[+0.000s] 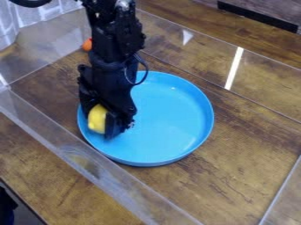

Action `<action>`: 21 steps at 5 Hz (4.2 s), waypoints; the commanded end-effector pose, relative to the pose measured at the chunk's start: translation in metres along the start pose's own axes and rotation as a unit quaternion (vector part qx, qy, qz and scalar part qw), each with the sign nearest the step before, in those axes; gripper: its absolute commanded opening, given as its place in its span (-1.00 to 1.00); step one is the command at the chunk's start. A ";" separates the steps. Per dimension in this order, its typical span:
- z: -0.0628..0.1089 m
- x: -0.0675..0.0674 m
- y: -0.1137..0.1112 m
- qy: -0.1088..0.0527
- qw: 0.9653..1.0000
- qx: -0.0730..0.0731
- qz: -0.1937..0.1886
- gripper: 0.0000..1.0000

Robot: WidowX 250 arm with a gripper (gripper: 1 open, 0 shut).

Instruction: Remove the lemon from the blue tray and put it on the table

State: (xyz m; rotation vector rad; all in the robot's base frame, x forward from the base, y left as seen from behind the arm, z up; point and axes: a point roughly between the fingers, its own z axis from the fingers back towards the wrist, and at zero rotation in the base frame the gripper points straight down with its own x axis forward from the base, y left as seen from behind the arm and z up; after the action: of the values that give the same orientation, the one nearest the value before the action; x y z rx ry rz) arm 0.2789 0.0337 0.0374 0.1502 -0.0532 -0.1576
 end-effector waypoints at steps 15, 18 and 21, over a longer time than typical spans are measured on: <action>0.046 0.006 0.107 -0.141 0.986 0.084 0.023 -1.00; 0.014 0.024 0.102 -0.124 0.987 0.096 0.021 -1.00; 0.033 0.019 0.135 -0.118 0.985 0.120 0.030 -1.00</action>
State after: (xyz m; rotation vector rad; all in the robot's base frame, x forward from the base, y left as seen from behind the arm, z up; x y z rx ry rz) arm 0.3070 0.1504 0.0629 0.3297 -0.2332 -0.1239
